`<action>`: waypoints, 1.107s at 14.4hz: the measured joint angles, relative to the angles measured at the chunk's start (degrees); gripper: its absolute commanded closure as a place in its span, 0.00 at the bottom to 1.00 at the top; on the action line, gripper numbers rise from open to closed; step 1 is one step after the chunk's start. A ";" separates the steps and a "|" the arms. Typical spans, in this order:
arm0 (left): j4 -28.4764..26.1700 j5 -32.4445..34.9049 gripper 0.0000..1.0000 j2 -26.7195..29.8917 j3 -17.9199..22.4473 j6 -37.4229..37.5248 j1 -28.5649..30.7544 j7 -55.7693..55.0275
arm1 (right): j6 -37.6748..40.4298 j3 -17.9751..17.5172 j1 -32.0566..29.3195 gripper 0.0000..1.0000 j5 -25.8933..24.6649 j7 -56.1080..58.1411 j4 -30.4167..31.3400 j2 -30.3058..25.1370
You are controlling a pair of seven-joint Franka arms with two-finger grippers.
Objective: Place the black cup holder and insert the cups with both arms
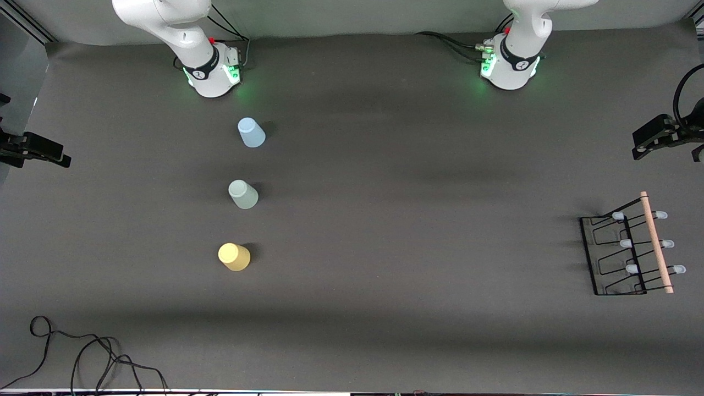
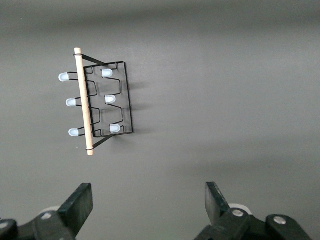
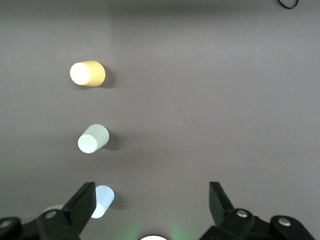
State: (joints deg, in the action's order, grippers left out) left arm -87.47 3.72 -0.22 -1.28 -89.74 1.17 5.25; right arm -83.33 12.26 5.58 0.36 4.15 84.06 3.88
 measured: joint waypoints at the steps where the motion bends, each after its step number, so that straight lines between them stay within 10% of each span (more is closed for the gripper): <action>1: -0.02 0.00 0.00 -0.05 0.00 0.00 0.00 0.00 | 0.00 0.00 -0.01 0.00 0.00 0.00 -0.01 0.00; 8: -0.51 0.04 0.00 -2.31 0.60 -2.62 0.64 -0.03 | 0.04 0.16 -0.16 0.00 0.05 -0.06 -0.12 0.11; 16: -5.68 0.04 0.03 -12.22 1.40 -17.43 14.57 11.18 | 0.05 0.25 -0.19 0.00 0.10 -0.07 -0.11 1.14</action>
State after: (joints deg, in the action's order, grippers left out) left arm -93.15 3.76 -12.44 0.12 -107.17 15.74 16.43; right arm -83.27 12.51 5.40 0.46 4.07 83.95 5.02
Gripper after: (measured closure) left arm 0.026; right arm 0.000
